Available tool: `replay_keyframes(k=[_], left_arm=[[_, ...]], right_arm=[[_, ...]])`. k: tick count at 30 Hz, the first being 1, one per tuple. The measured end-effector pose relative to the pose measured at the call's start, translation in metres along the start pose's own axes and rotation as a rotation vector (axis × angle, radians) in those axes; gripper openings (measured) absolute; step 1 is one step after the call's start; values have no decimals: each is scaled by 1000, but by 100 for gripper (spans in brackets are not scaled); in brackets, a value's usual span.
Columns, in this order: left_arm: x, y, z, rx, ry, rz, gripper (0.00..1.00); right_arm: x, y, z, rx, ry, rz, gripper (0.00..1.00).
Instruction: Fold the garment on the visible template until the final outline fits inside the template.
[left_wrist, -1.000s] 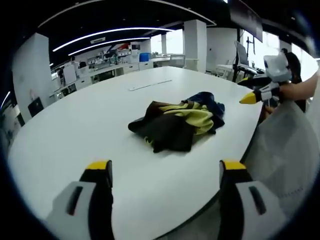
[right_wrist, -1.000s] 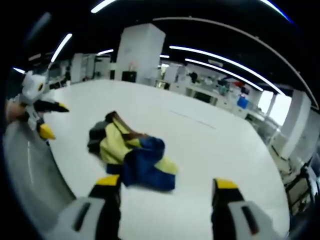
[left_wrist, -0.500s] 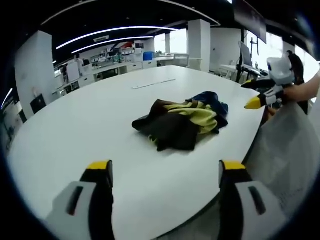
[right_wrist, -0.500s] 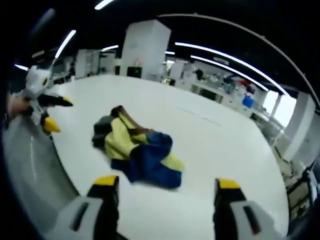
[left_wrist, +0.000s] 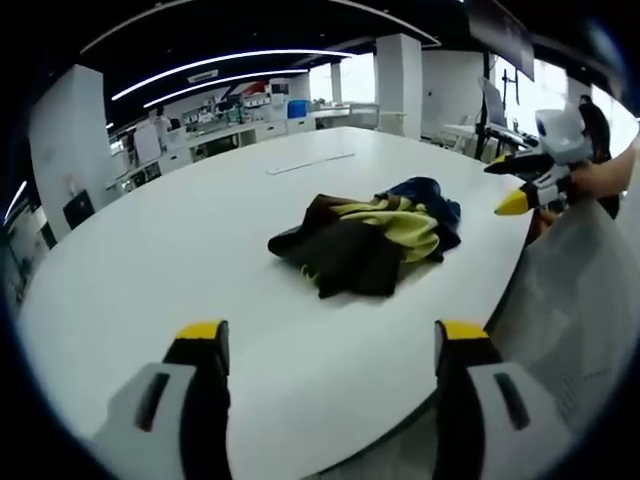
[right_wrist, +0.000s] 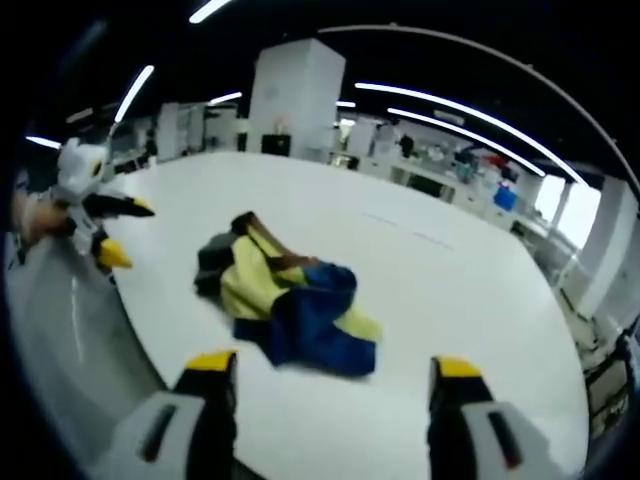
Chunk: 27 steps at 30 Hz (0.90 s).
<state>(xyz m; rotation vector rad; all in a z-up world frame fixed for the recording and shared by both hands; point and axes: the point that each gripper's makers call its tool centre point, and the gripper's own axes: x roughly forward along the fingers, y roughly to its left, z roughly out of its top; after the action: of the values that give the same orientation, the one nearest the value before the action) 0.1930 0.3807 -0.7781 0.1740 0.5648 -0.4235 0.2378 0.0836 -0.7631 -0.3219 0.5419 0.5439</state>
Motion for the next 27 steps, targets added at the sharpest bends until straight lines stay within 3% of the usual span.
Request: replay_keyframes(k=[13, 20, 27], left_arm=[[1, -1, -8, 19, 47, -3, 82], [2, 0, -6, 2, 42, 6, 82], [2, -2, -6, -7, 48, -6, 83]], right_arm=[[-1, 2, 1, 46, -13, 28, 77], [-1, 7, 2, 45, -19, 51, 76], [-2, 1, 3, 115, -37, 54, 75]])
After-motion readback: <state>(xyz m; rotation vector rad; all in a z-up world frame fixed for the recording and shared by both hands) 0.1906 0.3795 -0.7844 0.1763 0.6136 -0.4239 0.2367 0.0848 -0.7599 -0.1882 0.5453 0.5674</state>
